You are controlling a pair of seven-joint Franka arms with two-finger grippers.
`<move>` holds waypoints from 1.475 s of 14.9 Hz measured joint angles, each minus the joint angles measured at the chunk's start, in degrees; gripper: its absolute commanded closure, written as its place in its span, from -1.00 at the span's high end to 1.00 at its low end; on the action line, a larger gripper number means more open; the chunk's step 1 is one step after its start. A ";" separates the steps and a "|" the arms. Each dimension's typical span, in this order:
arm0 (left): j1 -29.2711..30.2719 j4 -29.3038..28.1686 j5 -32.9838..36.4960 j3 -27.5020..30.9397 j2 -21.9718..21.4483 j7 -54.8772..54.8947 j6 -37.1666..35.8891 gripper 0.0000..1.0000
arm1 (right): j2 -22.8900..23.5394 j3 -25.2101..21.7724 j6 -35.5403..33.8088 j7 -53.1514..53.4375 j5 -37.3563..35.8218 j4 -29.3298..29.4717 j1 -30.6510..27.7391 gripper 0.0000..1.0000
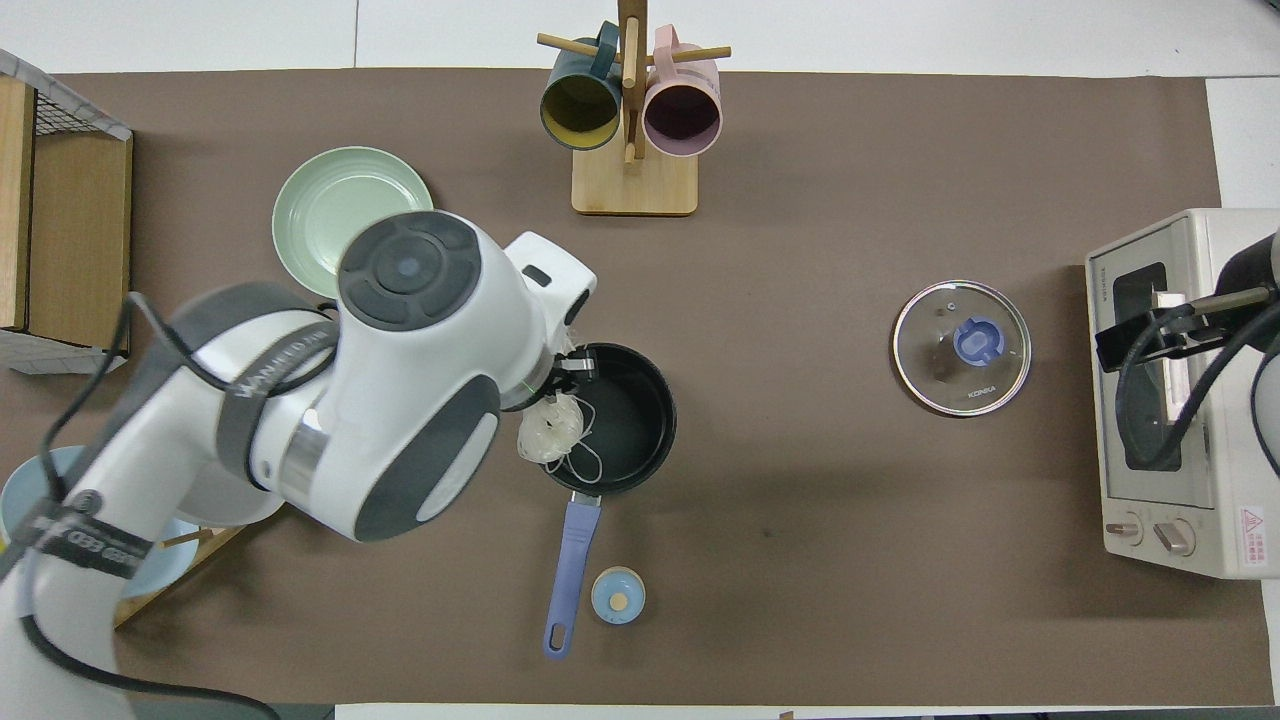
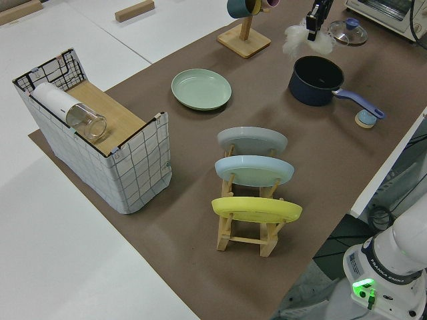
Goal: Transfer vermicelli from pot to plate
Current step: 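Lift the vermicelli with the left gripper and carry it to the green plate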
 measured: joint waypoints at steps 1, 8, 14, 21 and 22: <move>3.26 1.71 -0.63 0.19 0.14 2.32 -1.06 -1.00 | 0.36 -0.07 0.00 0.25 0.00 -0.02 0.08 1.00; 18.53 3.02 -1.37 0.67 6.95 20.80 5.96 -1.00 | 2.36 -1.21 0.23 0.51 0.00 0.20 0.54 1.00; 19.76 3.02 0.81 0.05 17.36 23.42 19.96 -1.00 | 2.19 -1.63 0.22 0.68 0.00 0.44 0.27 1.00; 19.71 2.85 1.17 -0.15 22.23 29.37 27.12 -1.00 | 2.17 -1.54 0.22 0.68 0.00 0.45 -0.81 1.00; 19.67 2.31 1.17 -0.19 22.34 29.86 28.25 -0.70 | 2.14 -1.45 0.22 0.68 0.00 0.46 -0.79 1.00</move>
